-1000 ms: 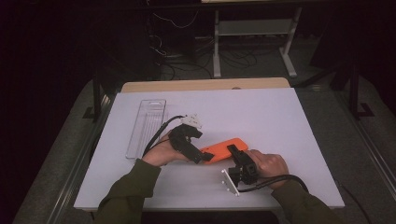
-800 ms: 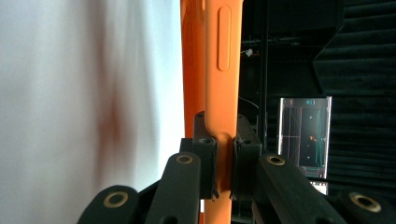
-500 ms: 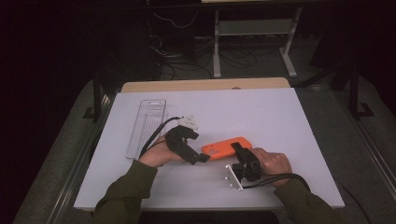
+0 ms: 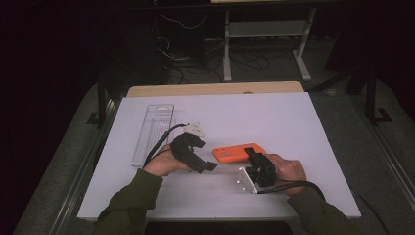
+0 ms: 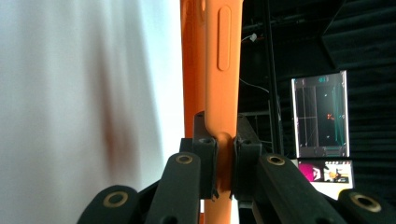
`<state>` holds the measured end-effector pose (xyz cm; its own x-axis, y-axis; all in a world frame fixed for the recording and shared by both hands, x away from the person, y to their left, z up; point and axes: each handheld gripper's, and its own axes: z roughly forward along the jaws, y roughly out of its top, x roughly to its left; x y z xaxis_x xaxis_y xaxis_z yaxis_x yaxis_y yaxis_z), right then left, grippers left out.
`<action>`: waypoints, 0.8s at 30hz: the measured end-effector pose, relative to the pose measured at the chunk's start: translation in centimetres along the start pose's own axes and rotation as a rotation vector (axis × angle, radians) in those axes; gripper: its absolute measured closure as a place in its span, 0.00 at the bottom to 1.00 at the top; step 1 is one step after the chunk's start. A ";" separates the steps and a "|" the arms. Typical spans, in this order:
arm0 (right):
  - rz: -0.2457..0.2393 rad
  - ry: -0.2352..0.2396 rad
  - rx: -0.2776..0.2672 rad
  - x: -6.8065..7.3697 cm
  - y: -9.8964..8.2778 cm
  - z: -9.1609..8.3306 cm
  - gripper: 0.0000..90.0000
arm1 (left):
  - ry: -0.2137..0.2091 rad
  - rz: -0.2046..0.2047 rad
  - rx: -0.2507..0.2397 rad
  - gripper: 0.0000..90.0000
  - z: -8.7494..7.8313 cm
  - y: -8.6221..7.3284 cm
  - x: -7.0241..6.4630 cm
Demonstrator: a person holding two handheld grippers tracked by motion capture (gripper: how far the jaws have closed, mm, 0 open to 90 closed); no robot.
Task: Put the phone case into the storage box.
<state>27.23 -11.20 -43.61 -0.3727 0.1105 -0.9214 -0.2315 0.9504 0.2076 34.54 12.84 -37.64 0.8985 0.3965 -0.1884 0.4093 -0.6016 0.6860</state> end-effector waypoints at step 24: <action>0.147 0.055 0.029 -1.0 -0.4 0.5 0.91 | 0.026 -0.021 0.012 0.01 0.0 -0.1 0.3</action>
<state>28.12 -11.54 -42.97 -0.4493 0.2340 -0.8622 -0.1447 0.9333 0.3286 34.79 13.02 -37.76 0.8853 0.4270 -0.1839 0.4300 -0.6015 0.6733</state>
